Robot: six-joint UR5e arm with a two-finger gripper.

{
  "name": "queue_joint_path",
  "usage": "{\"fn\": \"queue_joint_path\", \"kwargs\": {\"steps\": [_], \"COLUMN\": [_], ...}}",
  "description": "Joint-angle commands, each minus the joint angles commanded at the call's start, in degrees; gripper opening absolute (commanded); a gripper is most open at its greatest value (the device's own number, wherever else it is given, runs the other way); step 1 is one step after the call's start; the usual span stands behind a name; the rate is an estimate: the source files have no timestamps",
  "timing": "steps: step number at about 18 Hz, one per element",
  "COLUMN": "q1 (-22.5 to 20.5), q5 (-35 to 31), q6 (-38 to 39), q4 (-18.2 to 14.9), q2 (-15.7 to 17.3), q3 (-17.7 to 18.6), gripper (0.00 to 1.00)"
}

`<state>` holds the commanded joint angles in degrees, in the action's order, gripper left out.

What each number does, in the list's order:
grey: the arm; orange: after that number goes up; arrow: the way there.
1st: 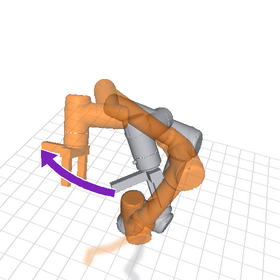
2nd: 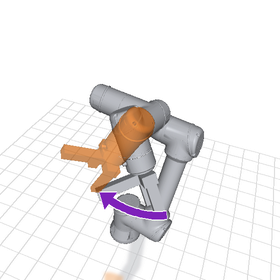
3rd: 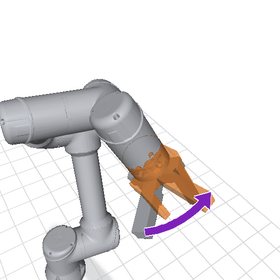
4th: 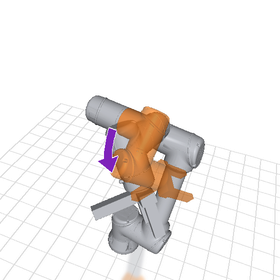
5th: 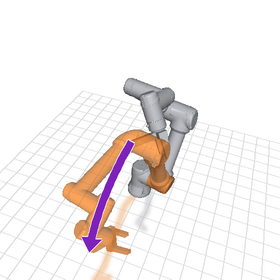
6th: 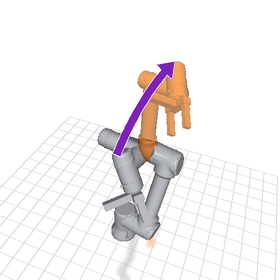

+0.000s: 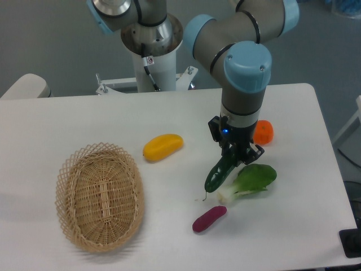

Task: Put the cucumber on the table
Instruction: 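Carry the held green cucumber toward the basket and lower it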

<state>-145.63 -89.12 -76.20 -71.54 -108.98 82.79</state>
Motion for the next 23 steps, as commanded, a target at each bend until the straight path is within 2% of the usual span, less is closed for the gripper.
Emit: {"fn": "queue_joint_path", "kwargs": {"steps": [8,14,19,21,23], "q1": [1.31,4.83,6.50,6.77,7.03], "q5": [-0.17,-0.70,-0.62,-0.61,-0.44], "q6": [3.59,13.95,26.52,28.47,28.74], "q4": [0.26,6.49,8.08,8.70,10.01], "q2": [-0.97,-2.54,-3.87,-4.13,-4.13], "q3": [-0.35,1.84,3.42,4.74,7.72], "gripper": [0.16,0.16,0.16,0.16,0.16]}}
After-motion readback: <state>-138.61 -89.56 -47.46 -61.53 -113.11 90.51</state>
